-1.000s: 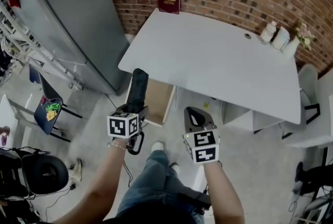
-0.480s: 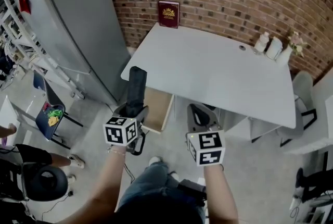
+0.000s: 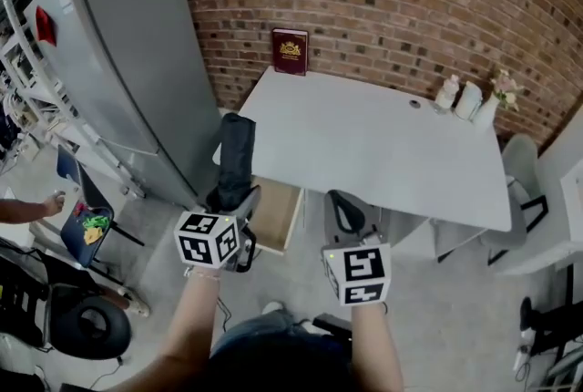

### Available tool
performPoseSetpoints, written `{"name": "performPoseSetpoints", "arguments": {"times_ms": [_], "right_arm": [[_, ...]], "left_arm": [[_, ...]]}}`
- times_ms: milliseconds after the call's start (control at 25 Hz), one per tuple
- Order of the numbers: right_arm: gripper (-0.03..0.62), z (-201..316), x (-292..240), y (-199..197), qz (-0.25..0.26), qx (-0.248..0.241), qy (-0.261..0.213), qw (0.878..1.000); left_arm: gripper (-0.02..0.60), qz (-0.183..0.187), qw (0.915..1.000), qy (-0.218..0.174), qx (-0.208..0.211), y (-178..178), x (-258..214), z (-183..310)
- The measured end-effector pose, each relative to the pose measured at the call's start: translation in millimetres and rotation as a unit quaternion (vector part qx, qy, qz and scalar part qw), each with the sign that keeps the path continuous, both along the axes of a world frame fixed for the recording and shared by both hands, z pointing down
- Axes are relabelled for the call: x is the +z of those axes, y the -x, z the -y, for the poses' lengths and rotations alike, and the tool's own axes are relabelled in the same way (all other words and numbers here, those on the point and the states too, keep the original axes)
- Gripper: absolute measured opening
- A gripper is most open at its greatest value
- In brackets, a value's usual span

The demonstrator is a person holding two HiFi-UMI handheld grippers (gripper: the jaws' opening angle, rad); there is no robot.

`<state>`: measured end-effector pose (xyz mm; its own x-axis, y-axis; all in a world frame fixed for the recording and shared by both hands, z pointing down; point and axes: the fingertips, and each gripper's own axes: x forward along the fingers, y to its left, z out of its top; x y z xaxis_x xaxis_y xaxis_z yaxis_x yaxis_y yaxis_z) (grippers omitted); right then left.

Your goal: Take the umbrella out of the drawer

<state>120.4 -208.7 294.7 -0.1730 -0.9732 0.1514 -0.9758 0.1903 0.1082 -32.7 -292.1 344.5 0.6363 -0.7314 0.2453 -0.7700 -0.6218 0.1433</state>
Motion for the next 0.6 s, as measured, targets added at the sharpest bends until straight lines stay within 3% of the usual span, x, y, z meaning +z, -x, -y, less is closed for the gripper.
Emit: {"name": "performPoseSetpoints", "arguments": {"times_ms": [160, 400, 600], "right_arm": [[-0.008, 5, -24, 4, 0.015, 0.017, -0.03, 0.999], [-0.008, 6, -48, 9, -0.01, 0.037, -0.064, 0.997], [-0.008, 5, -62, 13, -0.034, 0.049, -0.087, 0.994]], "left_arm": [[0.27, -0.001, 0.9989, -0.042, 0.018, 0, -30, 2], [0.27, -0.01, 0.9952, -0.089, 0.039, -1, -59, 0], [0.27, -0.045, 0.9875, -0.142, 0.052, 4, -89, -8]]}}
